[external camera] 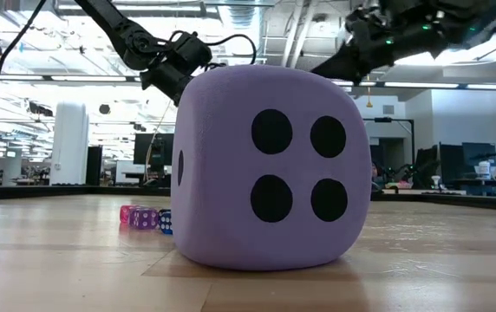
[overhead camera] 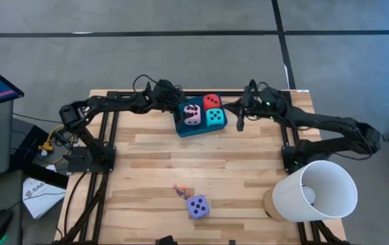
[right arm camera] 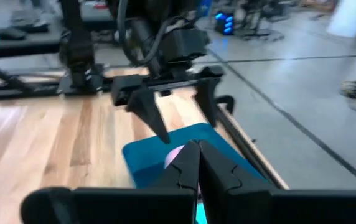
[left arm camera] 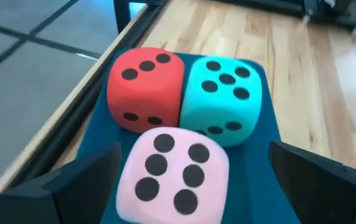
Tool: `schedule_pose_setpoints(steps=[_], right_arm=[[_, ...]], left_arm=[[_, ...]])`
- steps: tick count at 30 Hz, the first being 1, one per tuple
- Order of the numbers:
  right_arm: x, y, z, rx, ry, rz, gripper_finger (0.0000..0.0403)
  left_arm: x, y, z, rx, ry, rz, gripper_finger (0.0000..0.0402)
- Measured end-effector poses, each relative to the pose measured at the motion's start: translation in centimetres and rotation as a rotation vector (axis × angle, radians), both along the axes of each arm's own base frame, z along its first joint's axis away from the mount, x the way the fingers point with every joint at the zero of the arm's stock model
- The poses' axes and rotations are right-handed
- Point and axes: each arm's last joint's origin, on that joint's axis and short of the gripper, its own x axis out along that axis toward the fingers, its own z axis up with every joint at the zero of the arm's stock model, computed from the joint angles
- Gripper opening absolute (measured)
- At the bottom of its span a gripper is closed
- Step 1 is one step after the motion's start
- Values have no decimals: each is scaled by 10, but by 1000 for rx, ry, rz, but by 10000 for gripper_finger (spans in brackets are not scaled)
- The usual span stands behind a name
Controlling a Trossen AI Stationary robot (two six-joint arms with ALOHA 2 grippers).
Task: Pick & Place Dice
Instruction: Put the large pink dice into the blue bin
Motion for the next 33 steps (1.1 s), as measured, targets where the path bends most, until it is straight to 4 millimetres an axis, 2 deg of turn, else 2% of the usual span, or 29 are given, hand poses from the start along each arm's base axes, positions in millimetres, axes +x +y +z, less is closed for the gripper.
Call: schedule_pose_setpoints(steps=[8,15,20,33], right_arm=[[-32,17,-10,12,-99,-42,0],[-49,29,-11,-11,-137,-47,0],[-57,32,-8,-32,-164,-67,0],[-59,32,-10,-47,-162,-70,0]], left_arm=[[3,1,5,-15,-71,26,397],[5,3,10,14,-121,25,397],[5,3,10,9,-122,30,397],[5,-4,4,-209,-107,139,397]])
